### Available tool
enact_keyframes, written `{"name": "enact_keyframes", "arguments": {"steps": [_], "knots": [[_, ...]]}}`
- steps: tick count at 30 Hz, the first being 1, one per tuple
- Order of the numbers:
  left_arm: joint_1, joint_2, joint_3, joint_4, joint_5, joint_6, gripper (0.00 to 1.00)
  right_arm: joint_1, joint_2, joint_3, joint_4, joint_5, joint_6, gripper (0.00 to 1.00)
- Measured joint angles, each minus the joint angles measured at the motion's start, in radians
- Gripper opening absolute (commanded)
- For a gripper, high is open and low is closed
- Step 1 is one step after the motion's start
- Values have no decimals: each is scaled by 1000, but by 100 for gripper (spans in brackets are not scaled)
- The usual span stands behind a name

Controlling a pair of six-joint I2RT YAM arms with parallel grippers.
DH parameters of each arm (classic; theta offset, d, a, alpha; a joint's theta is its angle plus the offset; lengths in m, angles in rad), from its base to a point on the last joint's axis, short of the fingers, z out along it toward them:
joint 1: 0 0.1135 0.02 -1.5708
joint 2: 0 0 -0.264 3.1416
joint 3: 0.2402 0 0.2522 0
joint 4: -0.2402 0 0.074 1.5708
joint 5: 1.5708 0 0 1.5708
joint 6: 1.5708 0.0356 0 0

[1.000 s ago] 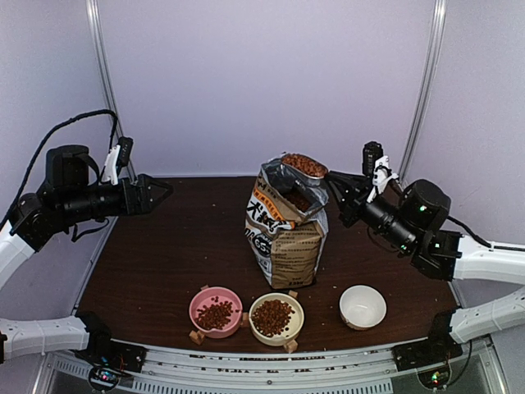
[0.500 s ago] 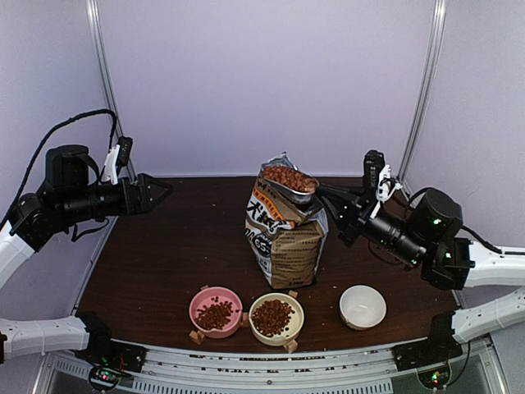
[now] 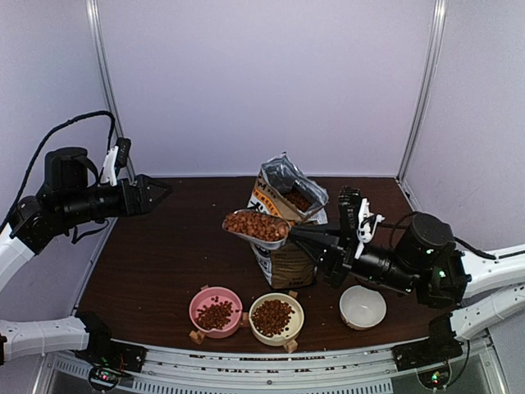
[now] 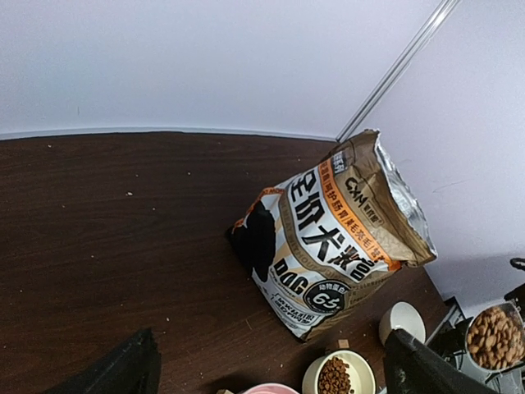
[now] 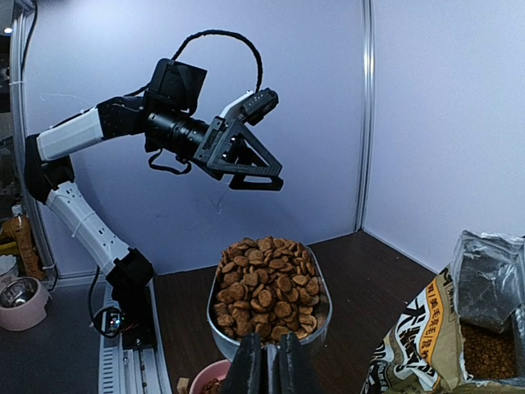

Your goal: Serve the pet food

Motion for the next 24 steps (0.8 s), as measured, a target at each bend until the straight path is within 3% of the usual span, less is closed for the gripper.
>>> {"name": "enact_keyframes", "arguments": {"steps": [11, 24], "knots": [[0, -40, -36, -2, -29, -15, 98, 97, 110, -27, 53, 5, -16, 0], [0, -54, -45, -2, -41, -22, 98, 118, 257, -71, 106, 10, -5, 0]]}}
